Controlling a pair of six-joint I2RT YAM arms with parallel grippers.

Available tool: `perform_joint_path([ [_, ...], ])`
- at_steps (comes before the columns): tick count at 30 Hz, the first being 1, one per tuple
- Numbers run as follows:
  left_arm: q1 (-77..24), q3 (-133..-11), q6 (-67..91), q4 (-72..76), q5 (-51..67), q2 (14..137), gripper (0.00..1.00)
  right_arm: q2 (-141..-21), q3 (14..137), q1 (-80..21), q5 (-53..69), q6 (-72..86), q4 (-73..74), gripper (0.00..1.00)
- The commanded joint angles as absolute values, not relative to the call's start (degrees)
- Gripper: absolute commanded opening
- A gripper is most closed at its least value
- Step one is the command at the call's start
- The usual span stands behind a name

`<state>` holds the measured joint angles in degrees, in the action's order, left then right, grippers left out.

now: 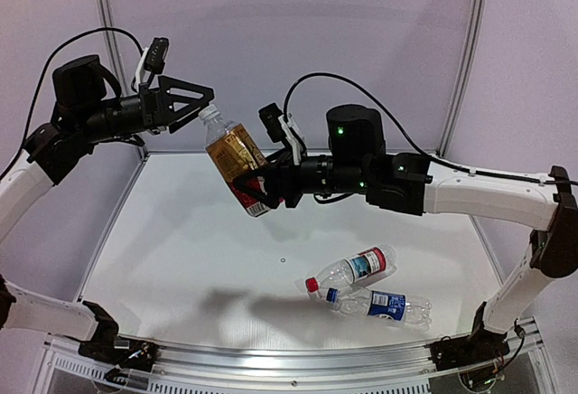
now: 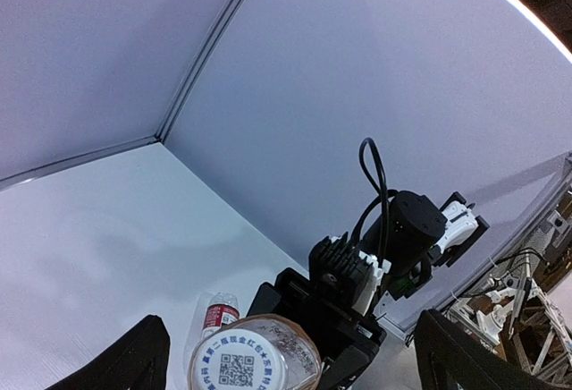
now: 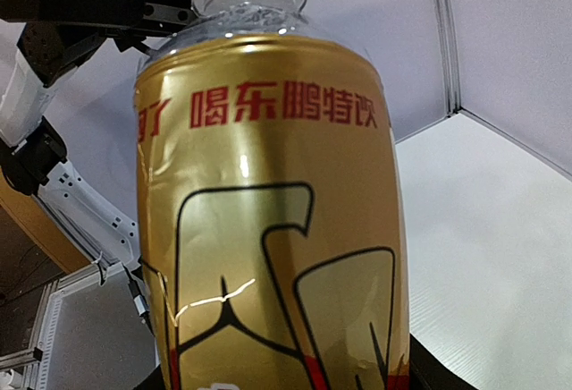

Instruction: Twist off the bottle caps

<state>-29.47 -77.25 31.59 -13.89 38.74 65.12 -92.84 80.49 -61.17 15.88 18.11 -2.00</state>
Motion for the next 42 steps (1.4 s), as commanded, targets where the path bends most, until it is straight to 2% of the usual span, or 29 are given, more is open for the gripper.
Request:
perform_joint_path([
  [1,-30.14,-79.41,31.89,-11.53,40.53,65.9,0.93,-90.42,79.63,-61.0,17.34,19.31,-4.12,0.0],
  [11,-31.83,-79.08,32.53,-10.33,39.7,66.79,0.9,-91.21,80.57,-61.0,19.38,20.21,-4.41,0.0],
  [14,-32.07,-78.65,32.64,-9.84,39.03,66.93,0.87,-91.76,81.23,-61.0,19.81,20.44,-4.02,0.0],
  [16,-32.08,-78.74,32.69,-9.76,38.79,67.29,0.8,-91.92,81.43,-61.0,20.18,20.48,-3.87,0.0],
  [25,-32.58,-78.48,32.81,-11.78,35.4,68.67,0.39,-92.09,80.29,-61.0,19.01,20.65,-4.78,0.0],
  [29,-32.92,-79.9,32.67,-17.02,31.23,69.45,0.29,-92.85,81.02,-61.0,17.41,20.15,-4.1,0.0],
  [34,-34.67,-85.96,34.96,-29.57,19.47,72.33,0.3,-95.7,85.2,-61.0,5.33,17.63,3.58,0.0],
  [38,-36.61,-91.6,41.54,-41.22,6.92,74.65,0.44,-99.4,90.11,-61.0,-3.13,14.95,8.36,0.0],
  [42,-36.78,-92.99,47.22,-43.57,5.52,75.99,0.5,-100.99,90.9,-61.0,-3.75,12.02,7.56,0.0],
])
